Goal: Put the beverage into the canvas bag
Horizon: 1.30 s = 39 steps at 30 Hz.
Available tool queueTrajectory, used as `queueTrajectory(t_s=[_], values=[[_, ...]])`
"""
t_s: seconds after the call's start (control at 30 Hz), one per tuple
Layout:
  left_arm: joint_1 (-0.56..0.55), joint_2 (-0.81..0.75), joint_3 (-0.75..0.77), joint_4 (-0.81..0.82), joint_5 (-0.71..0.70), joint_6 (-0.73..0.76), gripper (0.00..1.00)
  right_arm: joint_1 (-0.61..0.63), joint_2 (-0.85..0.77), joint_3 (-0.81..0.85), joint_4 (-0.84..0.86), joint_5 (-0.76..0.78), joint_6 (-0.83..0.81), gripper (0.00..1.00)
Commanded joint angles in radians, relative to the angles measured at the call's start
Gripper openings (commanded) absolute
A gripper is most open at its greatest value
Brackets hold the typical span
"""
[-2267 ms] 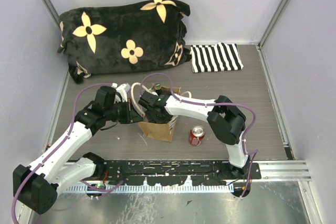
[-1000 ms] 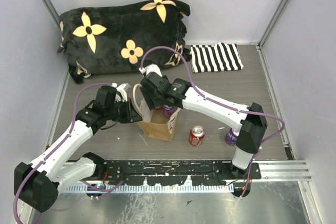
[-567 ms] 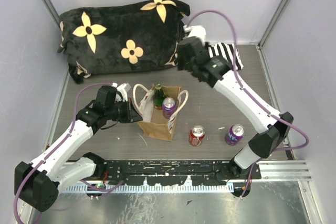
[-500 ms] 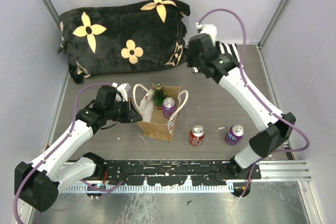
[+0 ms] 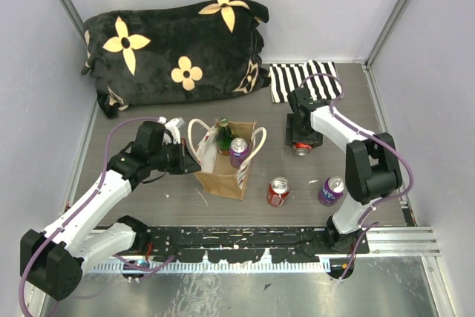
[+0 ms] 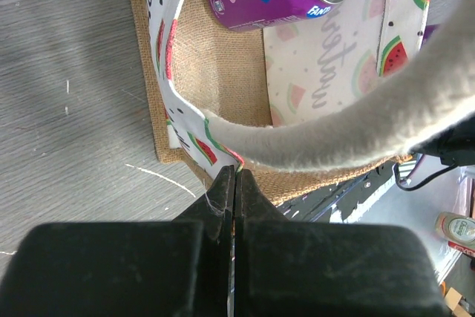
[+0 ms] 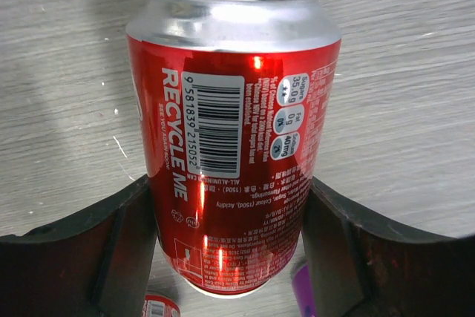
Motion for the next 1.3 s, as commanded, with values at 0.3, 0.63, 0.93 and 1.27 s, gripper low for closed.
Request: queueTrajectory(t_s=[0.3, 0.63, 0.93, 1.27], values=[[0.005, -0.008, -0.006, -0.056, -0.042, 0.039, 0.00, -0.015, 0.172, 0.019, 0.176, -0.083, -0.006, 0.67], [0.005, 0.002, -0.005, -0.039, -0.032, 0.041, 0.00, -0.013, 0.050, -0.096, 0.303, -0.022, 0.003, 0.91], [0.005, 0.018, -0.001, -0.024, -0.025, 0.042, 0.00, 0.029, -0.148, -0.307, 0.598, 0.085, 0.000, 0.96], [0.008, 0.037, 0.014, -0.015, -0.020, 0.038, 0.00, 0.044, -0.216, -0.547, 0.943, 0.207, 0.010, 0.89]])
